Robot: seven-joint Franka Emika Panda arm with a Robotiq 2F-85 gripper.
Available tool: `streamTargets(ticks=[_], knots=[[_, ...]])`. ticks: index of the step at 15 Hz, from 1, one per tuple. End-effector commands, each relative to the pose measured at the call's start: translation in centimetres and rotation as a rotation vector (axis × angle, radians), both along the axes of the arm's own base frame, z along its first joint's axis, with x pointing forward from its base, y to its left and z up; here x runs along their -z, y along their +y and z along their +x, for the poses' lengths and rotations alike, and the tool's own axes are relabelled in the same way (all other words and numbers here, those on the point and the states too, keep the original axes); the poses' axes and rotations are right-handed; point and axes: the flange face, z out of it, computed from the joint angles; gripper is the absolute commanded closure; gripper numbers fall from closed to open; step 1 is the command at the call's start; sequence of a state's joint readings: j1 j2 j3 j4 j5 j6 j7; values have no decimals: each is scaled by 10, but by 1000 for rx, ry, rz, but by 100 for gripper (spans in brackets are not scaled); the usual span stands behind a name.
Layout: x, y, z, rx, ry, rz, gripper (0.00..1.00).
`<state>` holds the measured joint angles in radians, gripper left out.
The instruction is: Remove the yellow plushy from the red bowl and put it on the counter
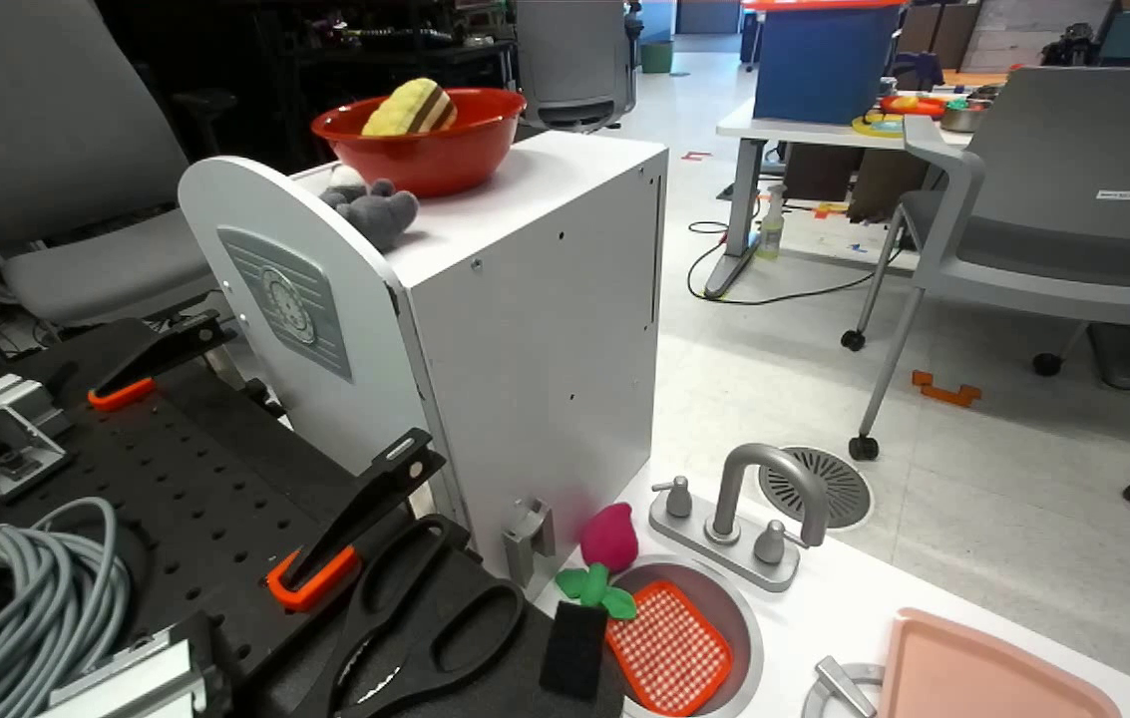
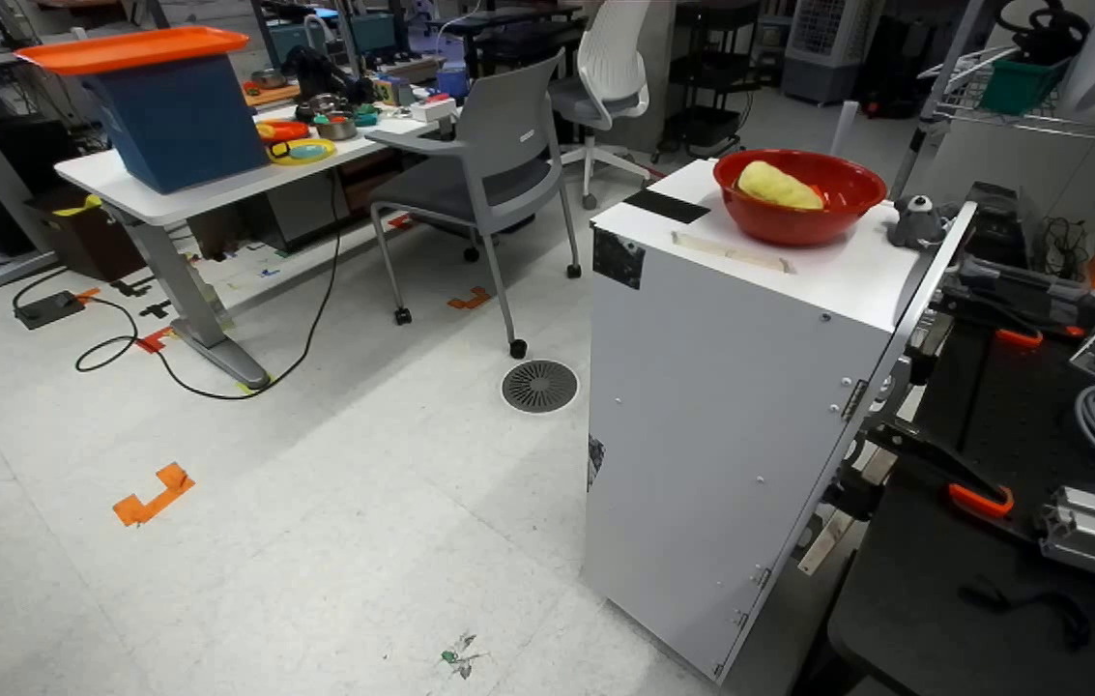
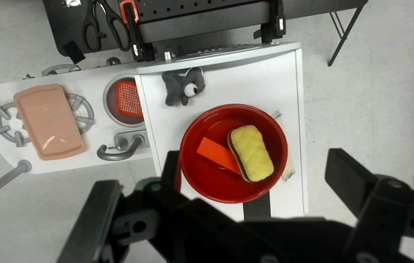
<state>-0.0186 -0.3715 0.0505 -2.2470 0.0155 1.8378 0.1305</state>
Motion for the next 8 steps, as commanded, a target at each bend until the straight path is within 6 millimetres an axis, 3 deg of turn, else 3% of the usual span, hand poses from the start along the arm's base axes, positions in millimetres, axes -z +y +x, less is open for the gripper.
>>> streamTargets(ticks=[1,2,5,8], knots=[[-12,5,-10,-34,-71,67,0],[-3,4,-1,-12,-19,25,0],[-7,5,-5,-24,-28,12,0],[3,1,-2,7,25,-65,0]])
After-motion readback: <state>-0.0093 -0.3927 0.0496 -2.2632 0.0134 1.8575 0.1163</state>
